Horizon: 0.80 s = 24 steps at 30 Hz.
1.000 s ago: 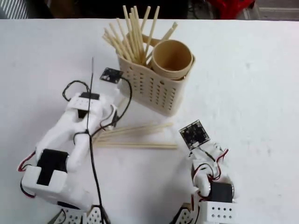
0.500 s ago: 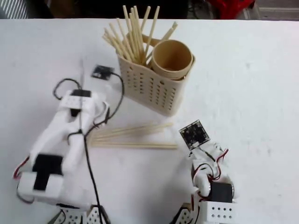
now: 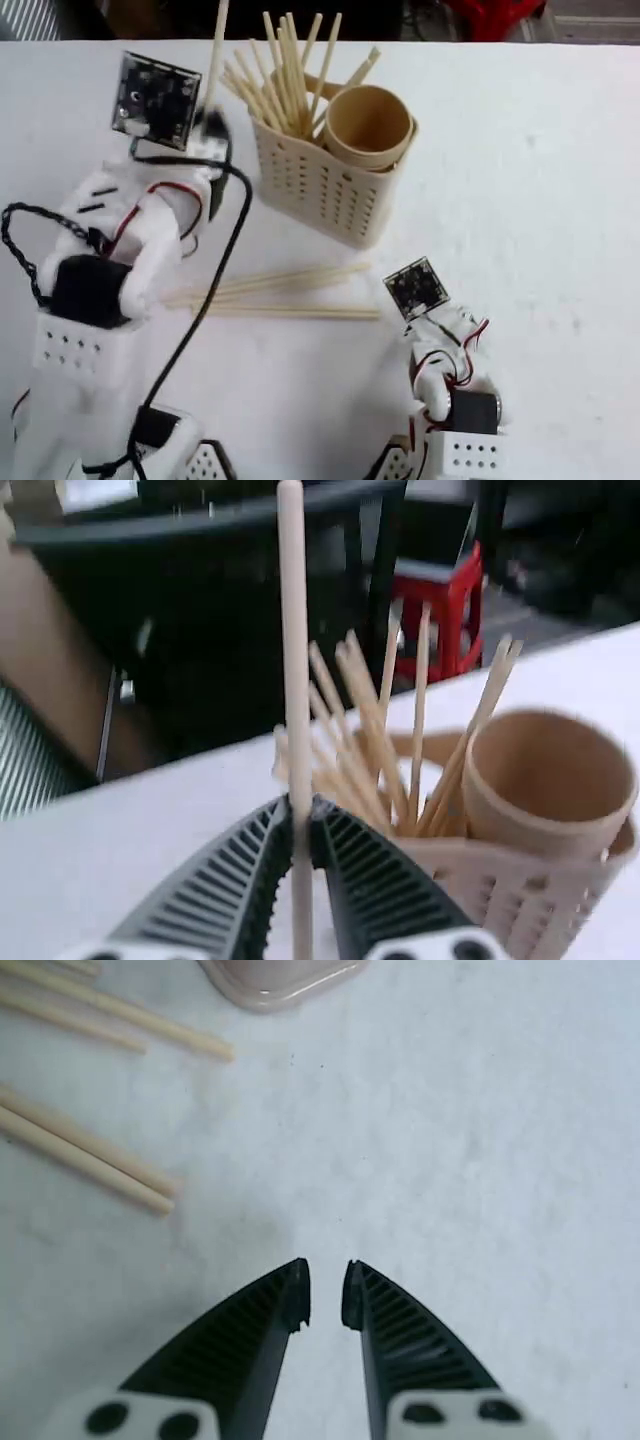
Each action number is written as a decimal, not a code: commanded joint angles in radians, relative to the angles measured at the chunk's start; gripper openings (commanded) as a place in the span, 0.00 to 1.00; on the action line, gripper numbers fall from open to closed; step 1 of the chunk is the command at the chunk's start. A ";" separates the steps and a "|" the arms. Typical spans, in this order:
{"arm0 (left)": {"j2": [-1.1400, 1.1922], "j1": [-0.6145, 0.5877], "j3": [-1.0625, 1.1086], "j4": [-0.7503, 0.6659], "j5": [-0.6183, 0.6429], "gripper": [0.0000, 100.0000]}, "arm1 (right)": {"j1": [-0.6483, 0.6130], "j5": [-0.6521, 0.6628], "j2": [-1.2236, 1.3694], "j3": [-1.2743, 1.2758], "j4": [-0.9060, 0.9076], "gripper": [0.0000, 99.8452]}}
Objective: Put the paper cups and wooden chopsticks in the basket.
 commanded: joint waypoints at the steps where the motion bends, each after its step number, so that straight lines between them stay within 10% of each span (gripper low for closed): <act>1: 0.048 0.062 -0.140 -0.198 0.008 0.02 | -0.005 0.006 -0.005 0.009 -0.008 0.07; 8: 0.371 0.096 -0.397 -0.471 0.008 0.02 | -0.005 0.006 -0.005 0.009 -0.008 0.07; 24: 0.808 0.179 -0.891 -0.279 0.009 0.02 | -0.005 0.006 -0.005 0.009 -0.008 0.07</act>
